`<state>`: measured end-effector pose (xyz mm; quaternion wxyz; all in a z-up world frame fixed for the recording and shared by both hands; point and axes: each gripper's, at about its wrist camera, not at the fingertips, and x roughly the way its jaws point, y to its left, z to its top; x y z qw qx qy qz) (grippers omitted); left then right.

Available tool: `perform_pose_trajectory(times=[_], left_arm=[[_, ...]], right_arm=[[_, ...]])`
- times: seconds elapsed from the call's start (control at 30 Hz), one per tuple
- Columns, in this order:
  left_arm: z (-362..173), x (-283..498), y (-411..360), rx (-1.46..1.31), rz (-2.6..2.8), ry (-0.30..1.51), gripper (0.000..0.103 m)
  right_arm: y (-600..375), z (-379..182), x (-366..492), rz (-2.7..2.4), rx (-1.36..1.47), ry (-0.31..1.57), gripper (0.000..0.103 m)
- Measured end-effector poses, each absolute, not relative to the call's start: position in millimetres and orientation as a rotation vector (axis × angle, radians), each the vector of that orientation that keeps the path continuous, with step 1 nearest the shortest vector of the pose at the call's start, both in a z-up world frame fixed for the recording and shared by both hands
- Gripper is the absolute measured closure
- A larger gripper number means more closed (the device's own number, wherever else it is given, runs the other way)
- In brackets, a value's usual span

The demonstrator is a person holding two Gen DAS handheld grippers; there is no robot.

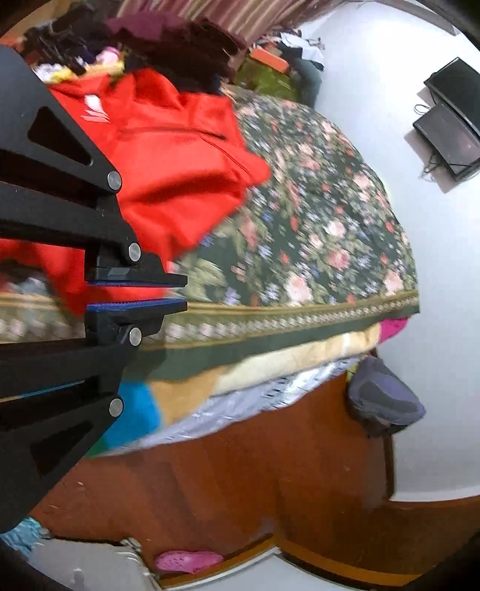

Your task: Fold large clothes

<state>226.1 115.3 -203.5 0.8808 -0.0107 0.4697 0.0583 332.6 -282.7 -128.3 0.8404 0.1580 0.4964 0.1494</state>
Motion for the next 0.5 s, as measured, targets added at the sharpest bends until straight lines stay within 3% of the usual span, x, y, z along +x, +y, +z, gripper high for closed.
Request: perform_pose_trajectory(times=[0.07, 0.13, 0.2, 0.5], left_arm=[[-204.1, 223.8, 101.1, -0.003, 0.067, 0.988, 0.034], [-208.1, 222.2, 80.3, 0.044, 0.005, 0.999, 0.034], [-217.4, 225.0, 62.2, 0.111, -0.008, 1.010, 0.033], [-237.4, 234.0, 71.6, 0.169, 0.182, 0.964, 0.035]], right_arm=[[-283.5, -127.6, 323.2, 0.325, 0.352, 1.062, 0.084], [-284.7, -124.8, 309.0, 0.325, 0.349, 1.058, 0.069], [-283.8, -121.7, 295.4, 0.321, 0.329, 1.052, 0.063], [-241.9, -133.5, 238.6, 0.387, 0.137, 1.094, 0.062]])
